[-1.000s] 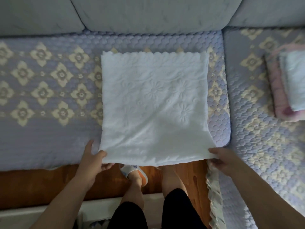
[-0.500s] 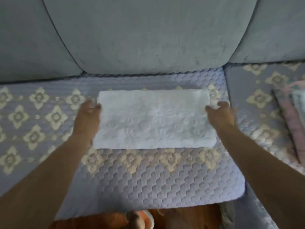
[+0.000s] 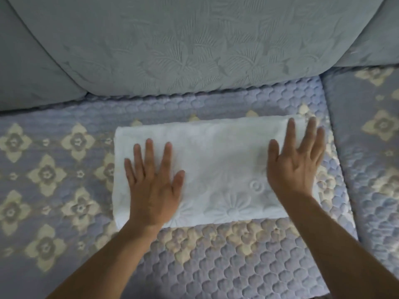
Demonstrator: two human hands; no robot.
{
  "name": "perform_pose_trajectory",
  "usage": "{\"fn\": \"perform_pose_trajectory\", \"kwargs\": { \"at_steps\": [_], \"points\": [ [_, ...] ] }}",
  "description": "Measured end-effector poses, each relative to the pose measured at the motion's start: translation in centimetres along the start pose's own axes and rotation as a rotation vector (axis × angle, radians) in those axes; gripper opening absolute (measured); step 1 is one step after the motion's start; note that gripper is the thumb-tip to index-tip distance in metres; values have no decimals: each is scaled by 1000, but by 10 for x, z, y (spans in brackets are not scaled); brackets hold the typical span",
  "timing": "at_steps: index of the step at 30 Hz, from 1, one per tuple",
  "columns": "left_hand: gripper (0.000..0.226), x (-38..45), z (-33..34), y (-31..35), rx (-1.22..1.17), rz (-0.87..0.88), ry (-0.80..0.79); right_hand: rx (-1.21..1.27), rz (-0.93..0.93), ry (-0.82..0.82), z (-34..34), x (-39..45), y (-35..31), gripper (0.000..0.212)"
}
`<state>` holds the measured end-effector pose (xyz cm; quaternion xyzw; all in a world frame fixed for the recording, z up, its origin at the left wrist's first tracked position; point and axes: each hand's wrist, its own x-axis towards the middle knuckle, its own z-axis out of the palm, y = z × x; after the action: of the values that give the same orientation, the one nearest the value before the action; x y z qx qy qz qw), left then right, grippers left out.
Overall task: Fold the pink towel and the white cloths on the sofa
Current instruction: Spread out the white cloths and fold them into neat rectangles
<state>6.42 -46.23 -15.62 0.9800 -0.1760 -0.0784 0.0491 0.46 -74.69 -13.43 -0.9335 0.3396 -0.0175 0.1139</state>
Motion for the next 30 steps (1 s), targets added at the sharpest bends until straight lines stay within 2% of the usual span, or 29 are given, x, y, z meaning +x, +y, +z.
{"fn": "perform_pose_trajectory", "kwargs": {
  "at_steps": [3,6,8,10,13,15,16,18,20,21,24,27,29,30],
  "points": [
    [65,23,2,15,48,200,-27,32,-229,-38,17,-20,-38,62],
    [65,47,22,14,71,101,-154,-87,-188,-170,44,0,-23,65],
    [65,52,27,12,45,24,-199,-134,-151,-193,50,20,-3,67],
    [65,52,21,15,13,51,-215,-110,-146,-203,48,33,6,68],
    [64,50,-2,-1,-88,22,-165,63,-120,-164,28,31,-14,73],
    [63,41,-14,-27,-155,-120,-14,354,-136,-125,10,6,-46,68],
    [66,36,-16,-43,-192,-216,54,563,-136,-158,3,-13,-68,63],
    [71,29,-19,-67,-441,-499,-5,908,-91,-301,0,-46,-110,57],
    [65,30,-14,-78,-732,-745,-141,1017,7,-390,18,-57,-131,57],
    [61,32,-15,-81,-794,-790,-200,998,55,-412,31,-54,-134,59],
    [59,35,-23,-87,-992,-823,-320,851,70,-397,58,-44,-130,65],
    [29,35,-58,-84,-1394,-861,-543,926,125,-481,39,-39,-135,60],
    [27,35,-90,-74,-1549,-766,-645,1037,217,-528,8,-31,-137,56],
    [32,34,-104,-68,-1570,-688,-643,1060,230,-568,-11,-25,-137,56]
  ]
}}
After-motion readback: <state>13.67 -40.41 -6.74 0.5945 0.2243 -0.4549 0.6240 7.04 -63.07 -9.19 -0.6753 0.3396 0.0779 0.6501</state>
